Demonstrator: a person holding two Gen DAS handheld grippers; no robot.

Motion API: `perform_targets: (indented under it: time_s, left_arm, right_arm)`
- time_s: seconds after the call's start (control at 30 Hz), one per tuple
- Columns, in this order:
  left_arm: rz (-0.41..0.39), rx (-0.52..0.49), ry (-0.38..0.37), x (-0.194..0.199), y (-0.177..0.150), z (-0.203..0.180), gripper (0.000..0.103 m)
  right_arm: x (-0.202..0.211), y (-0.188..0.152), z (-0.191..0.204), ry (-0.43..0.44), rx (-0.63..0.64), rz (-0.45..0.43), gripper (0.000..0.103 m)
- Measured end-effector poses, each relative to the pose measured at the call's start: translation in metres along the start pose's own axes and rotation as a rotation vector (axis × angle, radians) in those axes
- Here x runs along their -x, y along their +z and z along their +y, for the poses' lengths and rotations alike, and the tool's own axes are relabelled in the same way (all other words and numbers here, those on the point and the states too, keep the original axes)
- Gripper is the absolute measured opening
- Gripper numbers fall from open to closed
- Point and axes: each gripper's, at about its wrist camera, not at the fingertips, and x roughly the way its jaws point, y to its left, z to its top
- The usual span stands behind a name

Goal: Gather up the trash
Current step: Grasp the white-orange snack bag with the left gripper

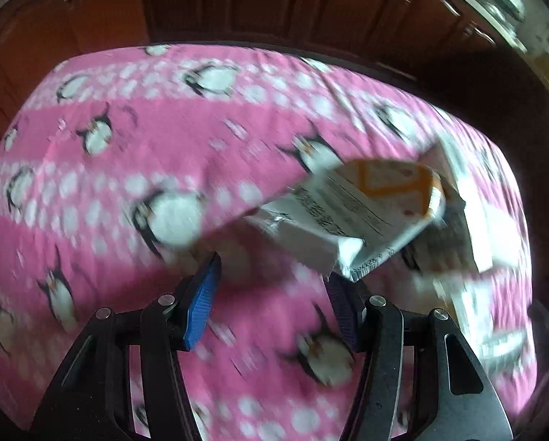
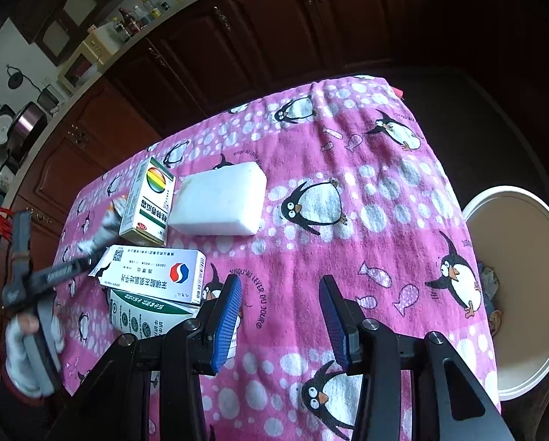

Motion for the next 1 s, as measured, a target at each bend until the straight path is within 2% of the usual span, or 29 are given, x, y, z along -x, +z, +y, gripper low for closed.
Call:
perform_targets:
  time_s: [0.17,0.27,0.4,0.53,0.73,0.93,1.0]
  left_arm:
    - [-0.034,0.088,0.018,-0.002,0.036,0.031,0.056]
    - [-0.051,0.122,-0.022,0.007,0.045,0.046,0.056]
    - [-0.059,0.164,-0.144,0.028,0.039,0.058,0.056]
    - [-0.05,0.132,-0.192,0.041,0.024,0.05,0.057]
    - [0.029,0.155,-0.285,0.033,0.006,0.029,0.059]
    - [0.085,0.17,-0.266,0.009,0.003,0.011,0.059]
    - [0.09,0.205,-0.306,0.005,0.004,0.013,0.059]
  right_arm:
    - [-0.006,0.005,0.003,-0.001,0.003,0.009,0.042]
    - [-0.009,0.009,0.006,0.005,0.009,0.01,0.042]
    - [-0.013,0.014,0.01,0.006,0.015,0.014,0.042]
    - [-0.017,0.018,0.014,0.013,0.021,0.015,0.043]
    - [-0.023,0.021,0.02,0.017,0.031,0.025,0.043]
    - [-0.02,0.019,0.021,0.019,0.039,0.029,0.043]
    - [-0.018,0.018,0.018,0.017,0.034,0.024,0.044]
